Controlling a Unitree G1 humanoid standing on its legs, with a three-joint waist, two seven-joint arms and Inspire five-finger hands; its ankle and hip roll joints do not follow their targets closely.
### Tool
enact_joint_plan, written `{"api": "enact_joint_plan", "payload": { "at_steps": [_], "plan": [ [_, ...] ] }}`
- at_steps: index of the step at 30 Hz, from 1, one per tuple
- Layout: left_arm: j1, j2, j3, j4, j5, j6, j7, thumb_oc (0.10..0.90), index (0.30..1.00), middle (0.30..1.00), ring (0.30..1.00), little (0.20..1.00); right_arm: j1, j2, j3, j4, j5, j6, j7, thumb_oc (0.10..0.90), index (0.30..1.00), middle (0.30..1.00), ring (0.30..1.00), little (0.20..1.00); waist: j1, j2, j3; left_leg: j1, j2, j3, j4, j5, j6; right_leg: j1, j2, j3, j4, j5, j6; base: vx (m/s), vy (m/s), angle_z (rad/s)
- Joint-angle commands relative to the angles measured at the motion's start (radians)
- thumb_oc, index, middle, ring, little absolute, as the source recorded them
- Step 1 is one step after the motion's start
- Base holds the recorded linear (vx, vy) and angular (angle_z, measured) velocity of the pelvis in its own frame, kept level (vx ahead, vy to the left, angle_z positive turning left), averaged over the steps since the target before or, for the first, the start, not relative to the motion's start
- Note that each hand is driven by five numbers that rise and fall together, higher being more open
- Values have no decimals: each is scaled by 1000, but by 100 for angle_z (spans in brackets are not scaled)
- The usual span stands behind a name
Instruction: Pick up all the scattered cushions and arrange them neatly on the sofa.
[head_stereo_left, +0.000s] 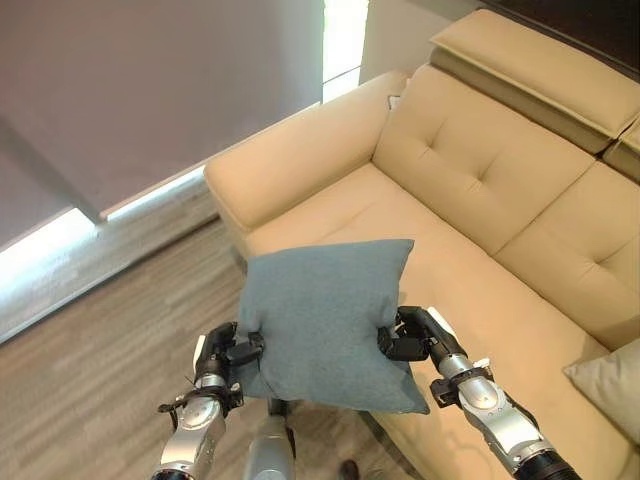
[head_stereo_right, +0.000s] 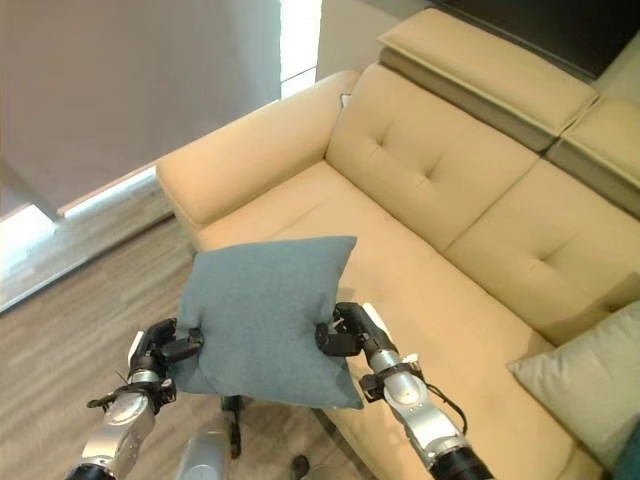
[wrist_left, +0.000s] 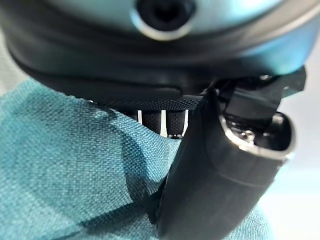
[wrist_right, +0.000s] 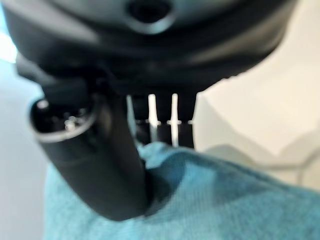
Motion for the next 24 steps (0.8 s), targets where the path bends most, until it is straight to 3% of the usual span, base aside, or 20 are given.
{"api": "enact_joint_plan", "payload": {
  "at_steps": [1,2,4,6,7,8,9,11,12,13,15,16,17,18,20,21,22,23,24],
  "plan": [
    [-170,24,-70,-178,75,-123,-20,400,300,300,300,300,-73,97,50,-226,-24,-142,38,400,300,300,300,300,-14,-61,-60,20,31,63,128,-188,-33,-86,-243,-66,-44,262,48,192,175,-45],
    [-170,24,-70,-178,75,-123,-20,400,300,300,300,300,-73,97,50,-226,-24,-141,38,400,300,300,300,300,-13,-59,-62,19,34,64,124,-184,-33,-87,-240,-66,-49,267,46,215,144,-57],
    [-182,30,-67,-189,85,-127,-18,400,300,300,300,300,-80,83,47,-224,-35,-139,38,400,300,300,300,300,-40,-66,-57,73,15,102,123,-232,-28,-119,-228,-137,-119,230,44,228,85,-25],
    [-187,33,-59,-199,93,-127,-12,400,300,300,300,300,-76,75,45,-223,-34,-139,43,400,300,300,300,300,-55,-71,-57,125,2,135,121,-265,-29,-142,-227,-224,-192,241,44,218,55,-13],
    [-187,33,-59,-199,93,-127,-12,400,300,300,300,300,-76,74,45,-223,-34,-139,43,400,300,300,300,300,-55,-70,-55,126,3,134,121,-265,-29,-139,-226,-225,-194,241,44,310,71,-35],
    [-192,39,-40,-206,112,-128,-5,400,300,300,300,300,-72,54,38,-221,-58,-144,46,400,300,300,300,300,-57,-68,-62,186,-2,164,126,-317,-37,-166,-245,-344,-216,248,48,325,63,-48],
    [-193,44,-28,-209,126,-131,1,400,300,300,300,300,-68,39,36,-222,-74,-149,48,400,300,300,300,300,-59,-62,-67,215,-3,183,119,-334,-41,-167,-250,-409,-221,244,45,393,49,-73],
    [-190,50,-11,-217,147,-133,-9,400,300,300,300,300,-53,6,7,-235,-107,-144,45,400,300,300,300,300,-68,-68,-94,239,-11,204,140,-360,-42,-123,-253,-459,-269,231,32,255,-96,-61],
    [-182,55,-3,-218,163,-134,-7,400,300,300,300,300,-36,-8,-11,-239,-112,-144,43,400,300,300,300,300,-82,-65,-108,234,5,207,189,-367,-58,-97,-221,-419,-303,222,16,188,-124,-22],
    [-181,55,-3,-218,163,-134,-7,400,300,300,300,300,-35,-8,-11,-239,-112,-144,43,400,300,300,300,300,-82,-64,-108,233,7,206,191,-369,-59,-96,-219,-420,-305,222,15,276,-189,-3],
    [-158,69,33,-225,169,-150,-4,400,300,300,300,300,-24,-35,-37,-244,-86,-144,39,400,300,300,300,300,-69,-52,-109,172,74,176,473,-235,-137,-17,-140,-354,-375,214,-26,219,-193,-25],
    [-154,66,39,-218,170,-148,4,400,300,300,300,300,-21,-42,-40,-243,-82,-144,40,400,300,300,300,300,-62,-45,-103,141,77,134,519,-218,-145,1,-115,-335,-390,202,-45,32,-47,-89],
    [-151,54,49,-208,159,-149,11,400,300,300,300,300,-19,-52,-41,-245,-81,-142,44,400,300,300,300,300,-60,-48,-104,98,52,101,511,-211,-117,6,-119,-325,-405,212,-59,-6,24,-125],
    [-151,54,49,-208,159,-149,11,400,300,300,300,300,-19,-52,-41,-245,-81,-142,44,400,300,300,300,300,-60,-48,-104,97,51,101,511,-211,-117,5,-119,-325,-405,212,-59,32,114,-137],
    [-151,42,62,-196,144,-155,23,400,300,300,300,300,-31,-59,-35,-238,-77,-141,53,400,300,300,300,300,-60,-28,-110,86,54,45,378,-238,-102,16,-121,-261,-400,200,-38,181,314,-76],
    [-148,45,79,-184,126,-168,41,400,300,300,300,300,-62,-61,-23,-222,-74,-148,52,400,300,300,300,300,-48,-6,-112,90,81,-22,191,-191,-112,15,-116,-195,-394,193,-16,304,493,-80],
    [-146,55,97,-167,126,-176,60,400,300,300,300,300,-96,-66,-10,-200,-82,-155,47,400,300,300,300,300,-16,6,-111,77,76,-117,80,-117,-126,30,-102,-141,-397,181,-5,229,373,-106],
    [-148,55,97,-166,126,-177,60,400,300,300,300,300,-98,-65,-9,-198,-82,-156,46,400,300,300,300,300,-16,6,-111,80,76,-115,69,-109,-127,28,-102,-140,-399,185,-6,250,237,-144],
    [-149,61,104,-155,128,-186,76,400,300,300,300,300,-120,-76,-4,-188,-104,-163,41,400,300,300,300,300,2,22,-108,74,75,-197,-32,-54,-151,50,-86,-88,-399,177,3,199,180,-181]
  ]
}}
